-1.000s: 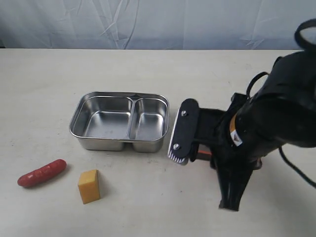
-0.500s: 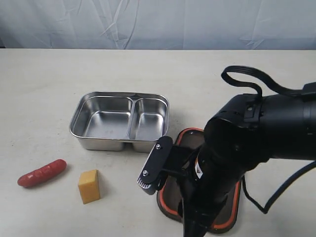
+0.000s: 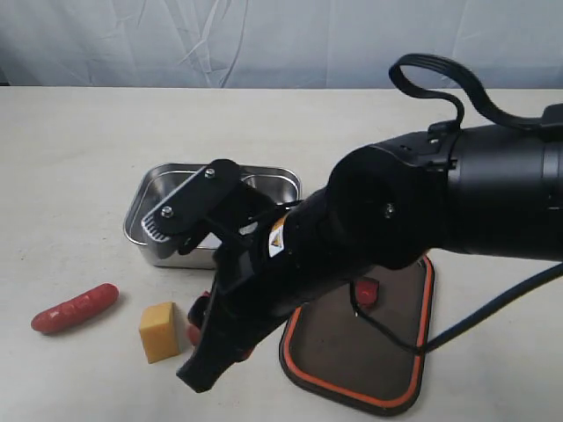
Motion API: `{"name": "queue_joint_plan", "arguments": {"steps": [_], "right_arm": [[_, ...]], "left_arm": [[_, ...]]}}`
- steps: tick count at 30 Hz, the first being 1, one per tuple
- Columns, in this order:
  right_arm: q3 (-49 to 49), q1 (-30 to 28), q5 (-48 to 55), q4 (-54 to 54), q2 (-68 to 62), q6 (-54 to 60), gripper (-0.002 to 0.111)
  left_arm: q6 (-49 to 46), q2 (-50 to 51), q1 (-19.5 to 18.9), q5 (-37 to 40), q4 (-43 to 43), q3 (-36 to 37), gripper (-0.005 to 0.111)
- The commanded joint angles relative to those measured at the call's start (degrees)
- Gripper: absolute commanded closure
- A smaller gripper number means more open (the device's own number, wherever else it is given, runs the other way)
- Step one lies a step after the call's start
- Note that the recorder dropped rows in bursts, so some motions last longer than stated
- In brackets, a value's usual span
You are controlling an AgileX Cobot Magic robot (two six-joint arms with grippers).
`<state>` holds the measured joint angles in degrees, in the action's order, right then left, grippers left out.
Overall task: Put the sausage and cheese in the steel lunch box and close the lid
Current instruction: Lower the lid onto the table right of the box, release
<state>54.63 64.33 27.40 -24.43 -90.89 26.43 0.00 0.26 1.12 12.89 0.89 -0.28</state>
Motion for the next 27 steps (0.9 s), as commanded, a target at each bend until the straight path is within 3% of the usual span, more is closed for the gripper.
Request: {"name": "queue_joint_plan", "arguments": {"steps": [1, 2, 3, 5, 6, 9, 14, 20, 23, 27], "right_arm": [[1.3, 0.4, -2.1, 0.6, 0.6, -4.3, 0.057], [1.3, 0.4, -2.9, 0.5, 1.0, -6.5, 0.059], [1.3, 0.4, -4.2, 0.5, 1.6, -7.7, 0.071], [1.3, 0.4, -6.2, 2.2, 2.8, -7.7, 0.105], [1.3, 0.4, -7.3, 4.0, 3.4, -8.9, 0.108], [0.7, -2.5, -8.5, 7.8, 5.0, -15.0, 0.109], [-5.6, -16.7, -13.9, 7.9, 9.7, -18.4, 0.109], [-10.8, -29.6, -13.9, 7.9, 17.8, -18.7, 0.109], [-14.0, -32.9, -13.9, 7.3, 22.7, -19.0, 0.109], [-19.1, -33.7, -13.7, 7.2, 28.9, -20.5, 0.109]], "left_arm": [[0.0, -0.3, 0.3, -0.5, 0.4, 0.3, 0.107], [0.0, -0.3, 0.3, -0.5, 0.4, 0.3, 0.107], [0.0, -0.3, 0.3, -0.5, 0.4, 0.3, 0.107], [0.0, -0.3, 0.3, -0.5, 0.4, 0.3, 0.107], [0.0, -0.3, 0.3, -0.5, 0.4, 0.3, 0.107], [0.0, -0.3, 0.3, -0.5, 0.4, 0.3, 0.107], [0.0, -0.3, 0.3, -4.1, 4.6, 0.3, 0.107], [1.3, -0.3, 0.4, -16.2, -17.0, 0.3, 0.107], [1.8, -0.3, 0.4, -19.2, -24.2, 0.3, 0.107], [7.4, -0.3, 0.4, -17.7, -32.3, 0.3, 0.107]]}}
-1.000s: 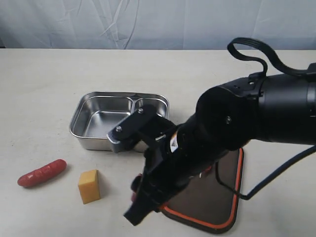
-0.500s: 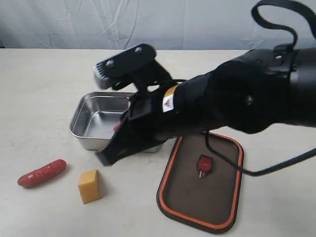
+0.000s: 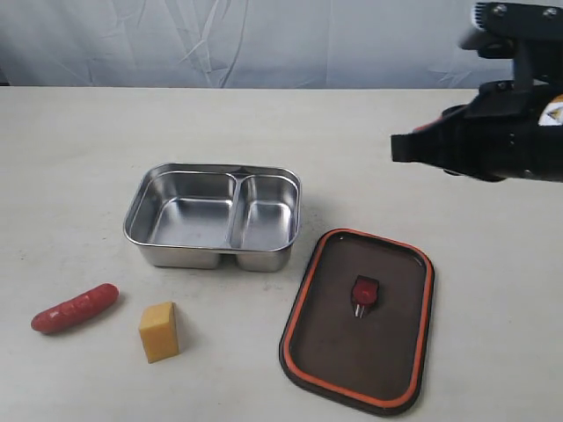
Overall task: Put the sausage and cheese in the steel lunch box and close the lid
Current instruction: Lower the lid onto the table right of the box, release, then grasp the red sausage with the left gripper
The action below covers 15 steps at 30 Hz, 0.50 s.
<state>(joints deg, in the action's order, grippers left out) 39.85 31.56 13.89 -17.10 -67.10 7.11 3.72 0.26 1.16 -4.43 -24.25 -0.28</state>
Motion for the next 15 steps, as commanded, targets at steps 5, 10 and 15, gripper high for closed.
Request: {"name": "queue_joint_plan", "arguments": {"steps": [5, 10, 15], "right_arm": [[-9.3, -0.9, 1.3, -1.3, 10.5, -1.9, 0.109], [-10.3, -0.9, 2.7, -1.3, 12.6, -2.2, 0.109], [-10.4, -0.9, 4.8, -1.6, 13.6, -2.2, 0.109]], "left_arm": [[-1.0, 6.3, 2.3, 17.5, 5.0, -13.0, 0.107], [-20.0, 27.7, 3.1, 35.9, 7.3, -30.0, 0.107], [-39.2, 51.3, 3.1, 47.5, 7.4, -42.2, 0.107]]}}
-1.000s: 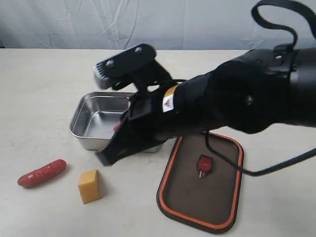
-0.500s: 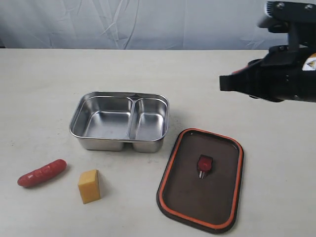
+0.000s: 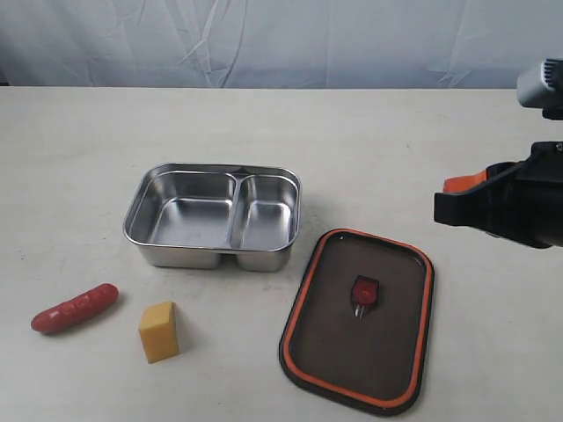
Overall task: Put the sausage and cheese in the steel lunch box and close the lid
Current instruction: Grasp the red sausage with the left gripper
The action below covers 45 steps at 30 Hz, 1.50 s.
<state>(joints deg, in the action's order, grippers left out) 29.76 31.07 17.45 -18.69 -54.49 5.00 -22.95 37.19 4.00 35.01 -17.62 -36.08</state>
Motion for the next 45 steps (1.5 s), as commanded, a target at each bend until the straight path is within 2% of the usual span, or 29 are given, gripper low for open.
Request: {"name": "queue_joint_plan", "arguments": {"steps": [1, 3, 6, 9, 13, 17, 23, 35, 38, 41, 45], "right_arm": [[-0.3, -0.4, 1.6, 0.0, 1.0, -0.2, 0.109], [-0.3, -0.4, 2.4, 0.0, 1.0, -1.0, 0.109], [-1.0, -0.4, 1.6, -1.1, 1.0, -3.1, 0.109], [-5.9, 0.9, -7.6, -2.4, 2.5, -3.2, 0.109], [-16.3, 3.8, -24.7, -2.7, 7.5, -3.2, 0.109], [-23.8, 4.4, -26.8, -7.2, 13.9, -3.2, 0.109], [-25.4, 4.4, -24.7, -7.3, 18.5, -3.2, 0.109], [-25.4, 4.4, -24.6, -7.3, 18.8, -3.2, 0.109], [-25.4, 4.4, -24.6, -7.3, 18.8, -3.2, 0.109], [-25.4, 4.4, -24.6, -7.3, 18.8, -3.2, 0.109], [-25.4, 4.4, -24.6, -7.3, 18.8, -3.2, 0.109]], "left_arm": [[-13.4, 17.3, 0.2, 8.7, 0.8, -7.2, 0.105], [-13.7, 23.9, 0.2, 9.8, 0.8, -7.7, 0.098], [-16.4, 31.9, 0.2, 14.1, 0.6, -7.7, 0.078], [-18.2, 38.4, 0.4, 15.2, 0.2, -7.7, 0.058], [-19.0, 42.5, 1.7, 13.0, 0.5, -7.7, 0.054], [-21.1, 43.8, 4.0, 12.0, 1.5, -7.3, 0.054], [-21.1, 45.1, 6.6, 8.3, 4.7, -4.8, 0.056], [-21.1, 55.2, 6.6, 4.2, 4.1, -3.9, 0.056], [-21.1, 57.8, 6.6, 3.5, 4.1, -3.9, 0.059], [-21.1, 59.2, 7.8, 3.5, 4.8, -3.9, 0.074], [-20.8, 59.5, 10.0, 3.4, 7.1, -3.9, 0.106]]}}
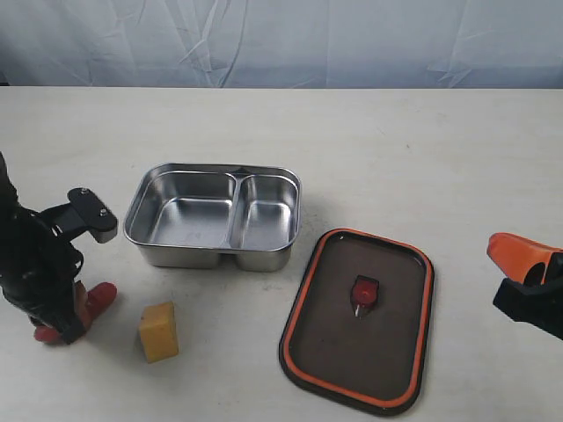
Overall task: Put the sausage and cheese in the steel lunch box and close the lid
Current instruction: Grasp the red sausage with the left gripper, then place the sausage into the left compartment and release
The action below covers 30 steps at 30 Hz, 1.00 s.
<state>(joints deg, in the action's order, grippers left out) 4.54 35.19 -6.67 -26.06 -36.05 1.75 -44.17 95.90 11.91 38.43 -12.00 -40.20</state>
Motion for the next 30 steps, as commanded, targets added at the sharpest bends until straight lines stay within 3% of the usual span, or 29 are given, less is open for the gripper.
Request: {"name": "queue_joint_plan", "arguments": {"steps": [1, 11, 18, 24, 30], "right_arm": [[-0.2, 0.3, -0.4, 0.0, 0.4, 0.0, 0.109], [-0.2, 0.3, -0.5, 0.0, 0.4, 0.0, 0.109], [-0.2, 0.3, -1.0, 0.0, 0.4, 0.0, 0.109], [-0.2, 0.3, -1.0, 0.0, 0.4, 0.0, 0.109], [-0.2, 0.3, -0.1, 0.0, 0.4, 0.2, 0.109]], "left_arm": [[0.8, 0.8, 2.4, 0.0, 1.5, 0.1, 0.106], [4.4, -7.6, 2.6, 10.9, 0.9, -7.7, 0.107], [1.9, -14.9, 2.6, -0.2, -8.3, -11.4, 0.107], [-0.4, -9.2, 2.6, -3.0, -12.0, -14.3, 0.107], [-12.4, -3.2, 2.6, -6.3, -25.4, -16.3, 0.107]]}}
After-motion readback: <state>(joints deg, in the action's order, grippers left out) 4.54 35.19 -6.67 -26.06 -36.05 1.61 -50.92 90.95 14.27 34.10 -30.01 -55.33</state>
